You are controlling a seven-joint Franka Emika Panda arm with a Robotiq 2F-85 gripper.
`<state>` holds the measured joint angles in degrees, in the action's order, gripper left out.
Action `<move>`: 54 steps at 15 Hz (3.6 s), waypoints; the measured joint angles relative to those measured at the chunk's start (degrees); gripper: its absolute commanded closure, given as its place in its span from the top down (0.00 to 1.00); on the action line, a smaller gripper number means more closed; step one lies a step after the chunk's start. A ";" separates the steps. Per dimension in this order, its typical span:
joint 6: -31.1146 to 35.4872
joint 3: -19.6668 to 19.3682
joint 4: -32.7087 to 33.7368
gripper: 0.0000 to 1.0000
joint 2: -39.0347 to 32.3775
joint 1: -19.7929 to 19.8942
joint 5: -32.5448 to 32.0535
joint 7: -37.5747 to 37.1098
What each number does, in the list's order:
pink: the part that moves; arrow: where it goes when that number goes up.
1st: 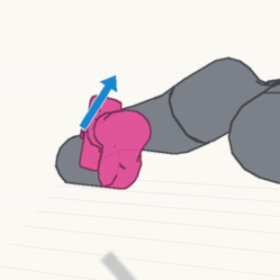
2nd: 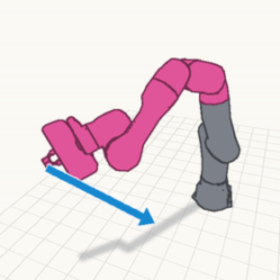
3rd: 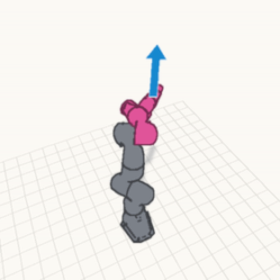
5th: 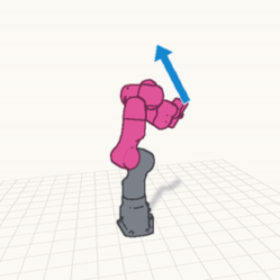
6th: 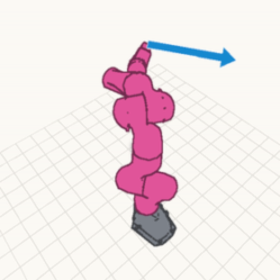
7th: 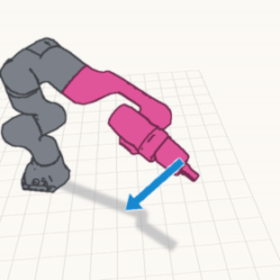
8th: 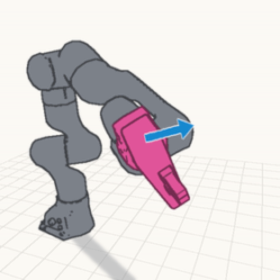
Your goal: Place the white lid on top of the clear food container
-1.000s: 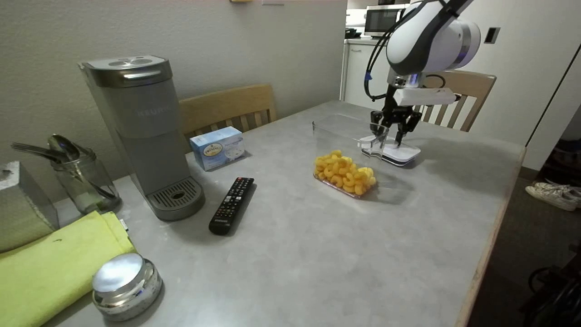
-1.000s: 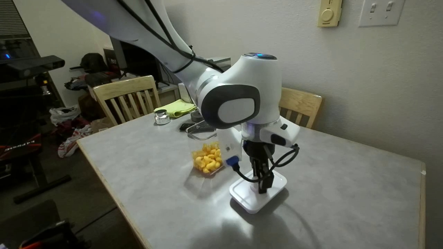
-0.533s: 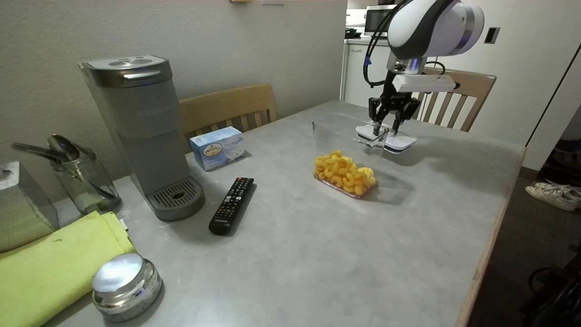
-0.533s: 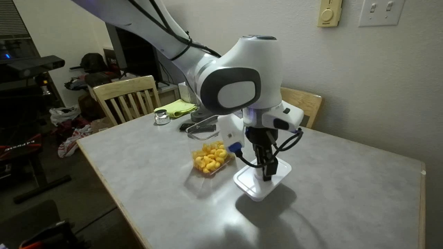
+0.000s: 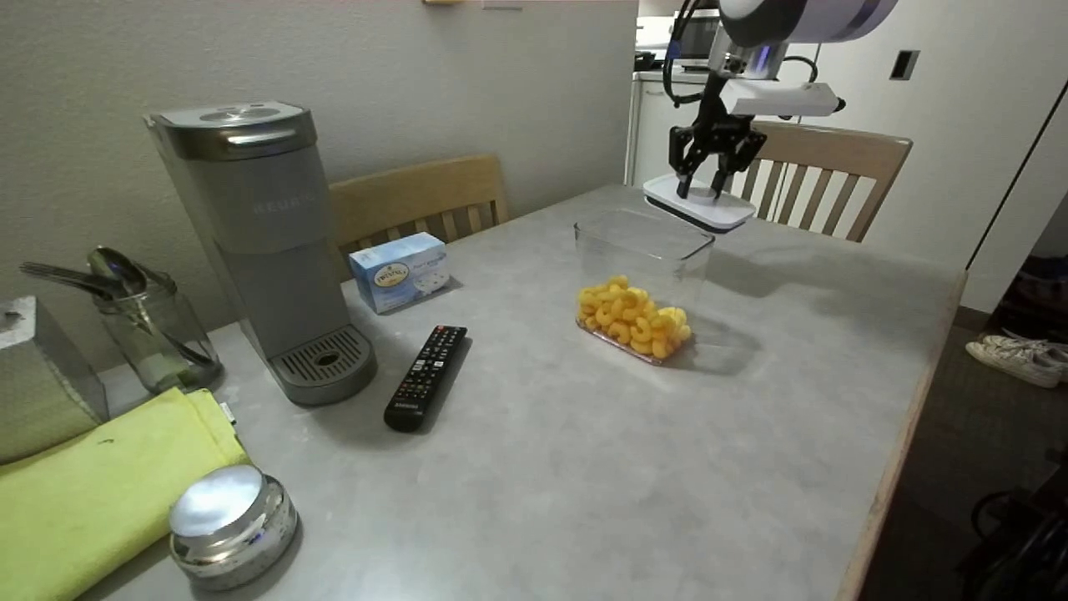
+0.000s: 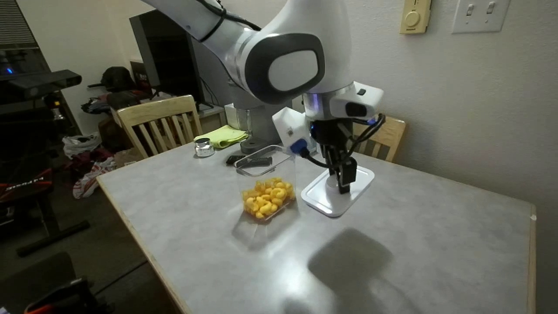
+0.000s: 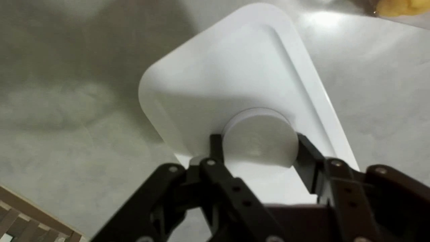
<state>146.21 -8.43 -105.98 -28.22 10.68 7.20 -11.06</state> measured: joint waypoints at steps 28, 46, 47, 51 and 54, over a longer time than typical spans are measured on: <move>-11.97 0.31 -0.69 0.29 15.50 -8.76 -6.02 -11.65; -1.14 2.66 -13.31 0.29 20.51 -10.59 -8.62 -20.13; -0.94 2.96 -13.60 0.29 20.38 -10.86 -8.62 -20.86; -0.83 3.97 -14.60 0.29 20.02 -12.02 -8.62 -22.50; -0.82 5.10 -14.73 0.29 19.59 -12.32 -8.25 -21.37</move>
<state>145.39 -3.34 -120.71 -8.63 -1.64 -1.05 -32.43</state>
